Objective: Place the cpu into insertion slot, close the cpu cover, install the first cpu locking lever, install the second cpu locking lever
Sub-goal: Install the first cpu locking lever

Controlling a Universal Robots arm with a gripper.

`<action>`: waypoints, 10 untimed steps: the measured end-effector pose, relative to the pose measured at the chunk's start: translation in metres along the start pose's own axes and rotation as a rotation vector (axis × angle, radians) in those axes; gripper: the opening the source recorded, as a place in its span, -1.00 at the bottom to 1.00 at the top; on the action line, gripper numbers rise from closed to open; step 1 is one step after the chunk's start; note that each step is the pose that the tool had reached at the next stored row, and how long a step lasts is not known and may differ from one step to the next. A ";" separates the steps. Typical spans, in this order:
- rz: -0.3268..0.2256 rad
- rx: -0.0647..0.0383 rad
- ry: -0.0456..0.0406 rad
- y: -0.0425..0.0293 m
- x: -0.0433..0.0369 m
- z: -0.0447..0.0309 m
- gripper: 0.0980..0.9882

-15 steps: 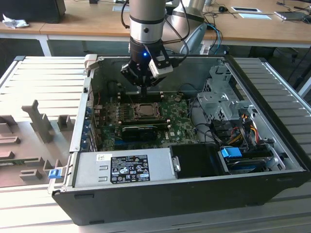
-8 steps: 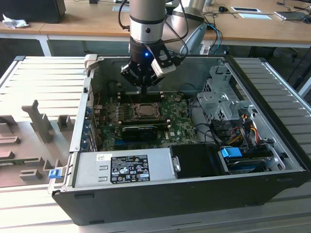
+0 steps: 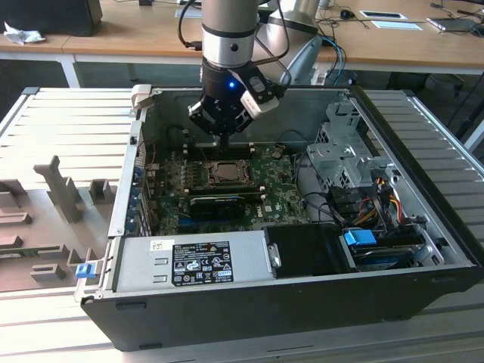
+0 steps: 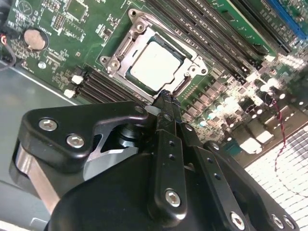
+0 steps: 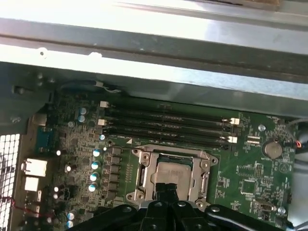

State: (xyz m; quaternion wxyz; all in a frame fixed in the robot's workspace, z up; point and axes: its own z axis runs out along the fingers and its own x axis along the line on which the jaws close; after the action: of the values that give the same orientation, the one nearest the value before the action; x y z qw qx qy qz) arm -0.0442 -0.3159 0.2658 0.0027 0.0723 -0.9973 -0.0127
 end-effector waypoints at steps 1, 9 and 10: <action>-0.009 0.000 0.0002 0.0000 0.0000 0.0000 -0.98; -0.074 0.001 -0.0048 0.0002 0.0029 0.0010 -0.98; -0.074 0.001 -0.0095 0.0005 0.0053 0.0014 -0.98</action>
State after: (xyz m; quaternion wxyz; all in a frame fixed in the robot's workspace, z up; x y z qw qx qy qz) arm -0.0496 -0.3162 0.2644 -0.0026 0.1091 -0.9939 -0.0124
